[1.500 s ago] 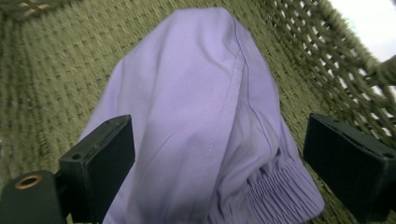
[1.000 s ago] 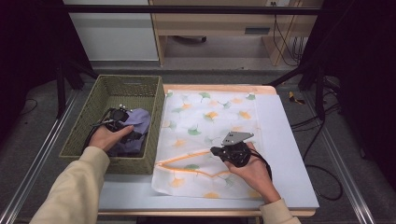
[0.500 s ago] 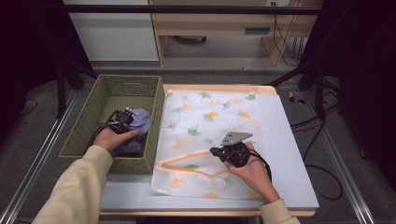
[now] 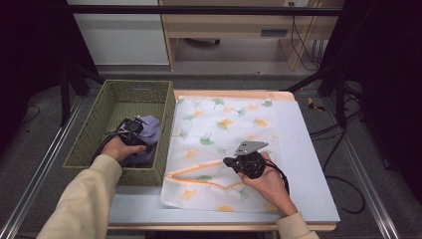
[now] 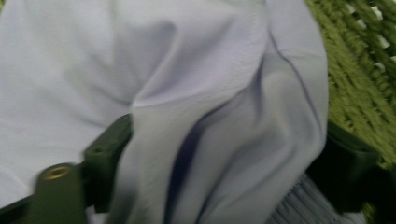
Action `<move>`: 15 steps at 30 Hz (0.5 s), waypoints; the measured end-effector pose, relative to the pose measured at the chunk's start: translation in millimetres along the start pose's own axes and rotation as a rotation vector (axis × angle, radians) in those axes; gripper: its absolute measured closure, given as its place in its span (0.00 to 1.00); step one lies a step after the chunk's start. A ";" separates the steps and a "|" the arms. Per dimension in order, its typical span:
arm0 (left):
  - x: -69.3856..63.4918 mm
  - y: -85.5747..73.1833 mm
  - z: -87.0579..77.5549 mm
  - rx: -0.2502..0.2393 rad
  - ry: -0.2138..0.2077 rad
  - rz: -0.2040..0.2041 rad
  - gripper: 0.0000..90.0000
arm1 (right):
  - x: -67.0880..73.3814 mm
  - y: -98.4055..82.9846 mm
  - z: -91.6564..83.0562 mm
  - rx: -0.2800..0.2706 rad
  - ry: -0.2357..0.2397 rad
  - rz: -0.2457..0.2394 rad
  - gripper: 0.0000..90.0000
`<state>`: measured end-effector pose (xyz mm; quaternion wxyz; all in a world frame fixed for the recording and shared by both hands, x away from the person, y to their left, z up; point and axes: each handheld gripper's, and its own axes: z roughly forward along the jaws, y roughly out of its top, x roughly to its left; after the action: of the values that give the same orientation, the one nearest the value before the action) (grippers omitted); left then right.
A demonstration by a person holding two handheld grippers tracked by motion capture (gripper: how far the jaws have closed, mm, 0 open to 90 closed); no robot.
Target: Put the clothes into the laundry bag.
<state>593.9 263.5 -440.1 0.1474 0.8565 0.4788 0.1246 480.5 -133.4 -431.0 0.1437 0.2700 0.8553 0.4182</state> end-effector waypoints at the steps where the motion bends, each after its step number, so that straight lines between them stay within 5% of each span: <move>1: 0.2 -0.3 0.5 -0.001 0.002 0.000 0.24 | -0.1 0.0 -0.2 0.000 0.001 0.000 0.98; 15: 1.5 0.0 -2.2 0.011 0.066 0.031 0.75 | -0.2 0.1 -0.7 0.001 0.001 0.000 0.98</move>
<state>593.9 265.1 -437.9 0.1249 0.8601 0.4706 0.1523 480.3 -134.0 -430.5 0.1431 0.2697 0.8555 0.4181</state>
